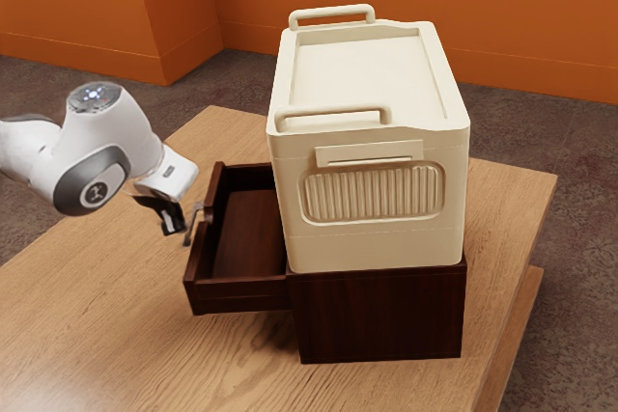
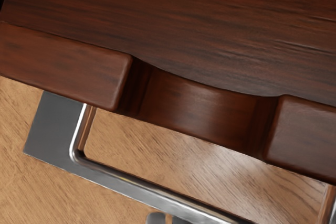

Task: Push the drawer handle with one arm to close the drawer

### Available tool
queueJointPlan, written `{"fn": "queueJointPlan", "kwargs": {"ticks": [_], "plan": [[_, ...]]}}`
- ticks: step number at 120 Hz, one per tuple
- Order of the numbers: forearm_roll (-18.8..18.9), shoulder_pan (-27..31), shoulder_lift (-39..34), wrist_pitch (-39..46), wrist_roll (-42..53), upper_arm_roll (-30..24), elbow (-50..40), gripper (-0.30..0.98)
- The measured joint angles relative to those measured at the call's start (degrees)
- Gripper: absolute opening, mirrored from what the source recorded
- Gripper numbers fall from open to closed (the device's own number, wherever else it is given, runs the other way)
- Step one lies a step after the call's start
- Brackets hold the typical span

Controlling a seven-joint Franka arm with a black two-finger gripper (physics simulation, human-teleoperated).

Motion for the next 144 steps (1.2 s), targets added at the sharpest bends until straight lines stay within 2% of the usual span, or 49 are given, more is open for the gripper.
{"fn": "queueJointPlan", "kwargs": {"ticks": [144], "plan": [[0.42, -9.74, 6.53, 19.6, 0.74, 0.02, 0.06, -0.1]]}}
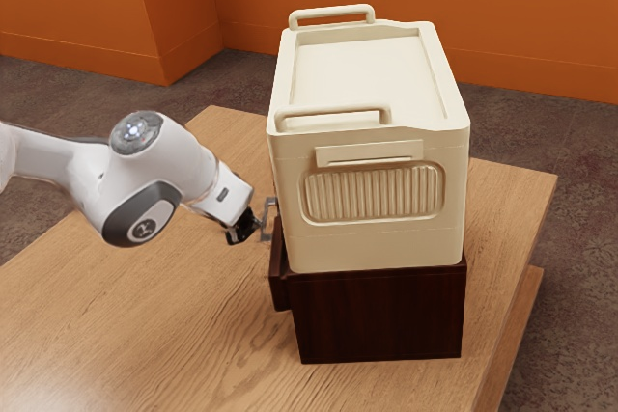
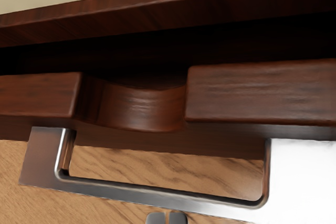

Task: Push the drawer handle with one arm to close the drawer

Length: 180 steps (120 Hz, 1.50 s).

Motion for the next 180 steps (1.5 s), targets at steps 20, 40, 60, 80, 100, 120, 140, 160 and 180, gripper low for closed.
{"fn": "queueJointPlan", "kwargs": {"ticks": [20, 40, 60, 80, 100, 120, 140, 160, 180], "plan": [[-0.18, -1.37, 1.51, 2.51, -0.12, -0.04, 0.23, -0.1], [-0.23, -1.86, 2.88, 5.41, -0.23, -0.06, 0.44, -0.1], [-0.2, -1.76, 3.45, 7.6, -0.3, -0.1, 0.54, -0.1], [-0.29, -1.71, 3.55, 7.77, -0.8, 0.01, 0.15, -0.1], [-0.32, -1.93, -0.33, -0.38, -2.14, 1.15, 0.03, -0.1], [-0.53, -0.87, -5.12, -13.06, -3.8, 4.56, 1.32, 0.04], [-1.8, -0.74, -6.53, -29.72, -6.48, 4.67, 13.67, 0.37], [-2.37, -0.96, -6.62, -43.81, -9.18, 3.73, 22.29, 0.54], [-3.56, -1.0, -8.01, -53.06, -11.3, 3.21, 23.28, 0.62]]}}
